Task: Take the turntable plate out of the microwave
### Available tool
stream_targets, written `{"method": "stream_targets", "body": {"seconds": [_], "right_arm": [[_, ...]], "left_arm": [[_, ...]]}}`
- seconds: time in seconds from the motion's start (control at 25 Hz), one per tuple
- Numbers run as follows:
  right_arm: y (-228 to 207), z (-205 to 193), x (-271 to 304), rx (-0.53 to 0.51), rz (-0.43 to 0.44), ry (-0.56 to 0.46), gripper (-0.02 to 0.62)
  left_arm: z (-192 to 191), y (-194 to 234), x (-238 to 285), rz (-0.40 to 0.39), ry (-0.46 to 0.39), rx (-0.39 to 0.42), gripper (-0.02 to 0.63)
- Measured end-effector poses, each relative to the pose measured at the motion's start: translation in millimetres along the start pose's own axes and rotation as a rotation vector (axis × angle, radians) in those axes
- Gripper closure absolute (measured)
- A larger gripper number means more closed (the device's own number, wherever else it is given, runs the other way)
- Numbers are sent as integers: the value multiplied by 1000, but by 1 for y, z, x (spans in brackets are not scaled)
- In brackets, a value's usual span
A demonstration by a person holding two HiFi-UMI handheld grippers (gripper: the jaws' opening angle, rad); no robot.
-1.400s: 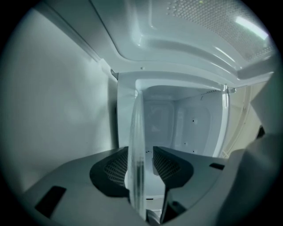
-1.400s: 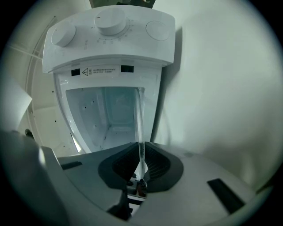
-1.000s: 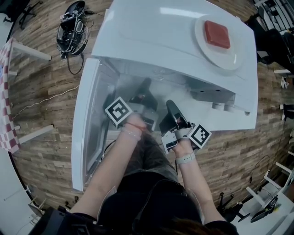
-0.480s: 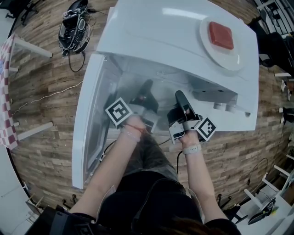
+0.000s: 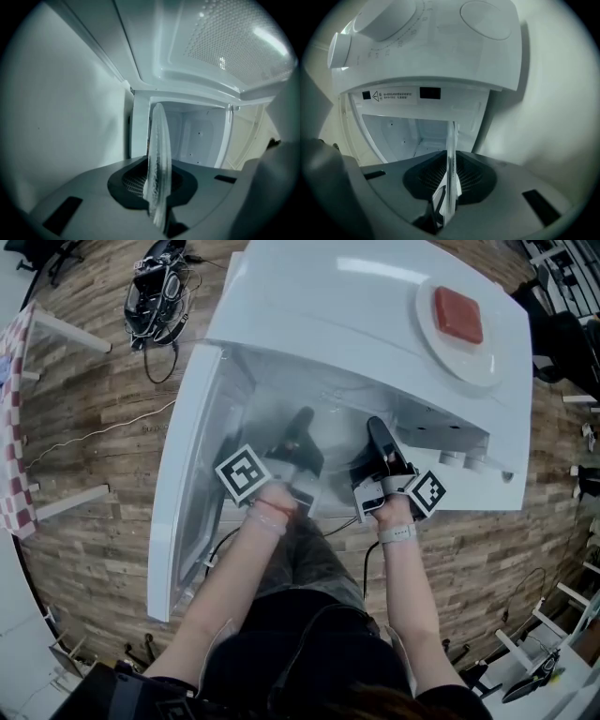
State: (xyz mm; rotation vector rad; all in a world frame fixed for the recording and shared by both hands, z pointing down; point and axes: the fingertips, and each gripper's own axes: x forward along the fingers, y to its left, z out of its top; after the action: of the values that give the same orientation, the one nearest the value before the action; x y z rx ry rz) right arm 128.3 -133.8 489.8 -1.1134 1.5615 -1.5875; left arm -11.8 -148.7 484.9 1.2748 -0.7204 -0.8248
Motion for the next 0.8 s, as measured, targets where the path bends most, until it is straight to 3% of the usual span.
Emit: {"method": "stream_targets", "body": {"seconds": [0.4,0.8], "right_arm": [[5,-1,8,23,50,35,540],[4,-13,-7,11,104,73,555]], "left_arm": [[-4,3,-15,-5,-4,-15,572],[-12,6,-32,-10,4,28,574]]}}
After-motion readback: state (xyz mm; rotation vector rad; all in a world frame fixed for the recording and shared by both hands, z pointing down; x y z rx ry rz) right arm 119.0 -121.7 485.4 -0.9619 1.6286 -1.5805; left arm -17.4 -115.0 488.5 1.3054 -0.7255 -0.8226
